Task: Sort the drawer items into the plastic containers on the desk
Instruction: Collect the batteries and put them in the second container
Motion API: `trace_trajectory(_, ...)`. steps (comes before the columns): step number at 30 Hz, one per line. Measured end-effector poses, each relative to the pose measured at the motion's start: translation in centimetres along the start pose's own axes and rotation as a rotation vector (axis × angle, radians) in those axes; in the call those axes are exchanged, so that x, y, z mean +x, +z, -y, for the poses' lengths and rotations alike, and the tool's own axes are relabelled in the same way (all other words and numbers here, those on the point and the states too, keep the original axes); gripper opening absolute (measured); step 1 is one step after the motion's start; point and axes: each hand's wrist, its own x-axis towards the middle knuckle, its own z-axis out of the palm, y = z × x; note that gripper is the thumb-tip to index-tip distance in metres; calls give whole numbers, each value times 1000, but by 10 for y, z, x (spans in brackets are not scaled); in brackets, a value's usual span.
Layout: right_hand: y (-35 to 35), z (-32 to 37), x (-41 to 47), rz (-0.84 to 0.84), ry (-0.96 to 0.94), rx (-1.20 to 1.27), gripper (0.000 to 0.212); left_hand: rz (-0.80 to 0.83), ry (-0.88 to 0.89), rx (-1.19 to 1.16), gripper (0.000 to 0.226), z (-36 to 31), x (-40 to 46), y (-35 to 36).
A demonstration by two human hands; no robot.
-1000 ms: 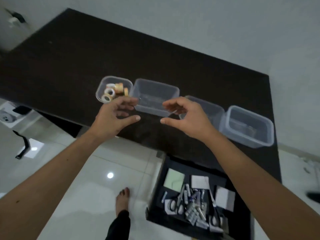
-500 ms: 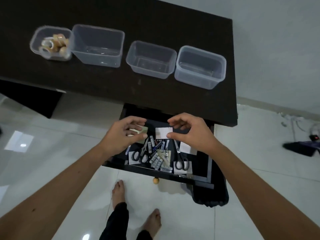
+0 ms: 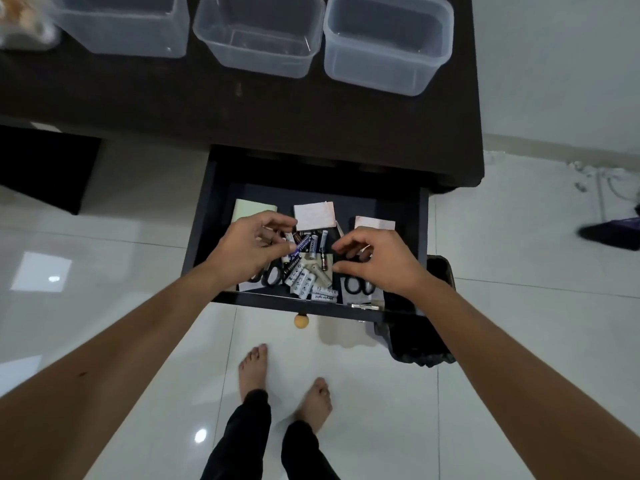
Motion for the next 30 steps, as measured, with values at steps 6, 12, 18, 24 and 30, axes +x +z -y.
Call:
trace_trajectory(6,24,-8,19,43,16,-69,24,37,23,223,37,9,22,15)
trace_trajectory(12,31,-18,20,59,10,-122,22,67,71,380,40,13,31,23)
trace_trajectory(18,32,-15,22,81,-4,-186,31,94,49,288,36,21,34,18)
trace_trajectory(24,32,-10,23,146,-34,-331,36,123,50,102,33,21,34,12)
trace_trajectory(30,29,-13,16,72,-33,-214,15,162,101,80,41,21,29,7)
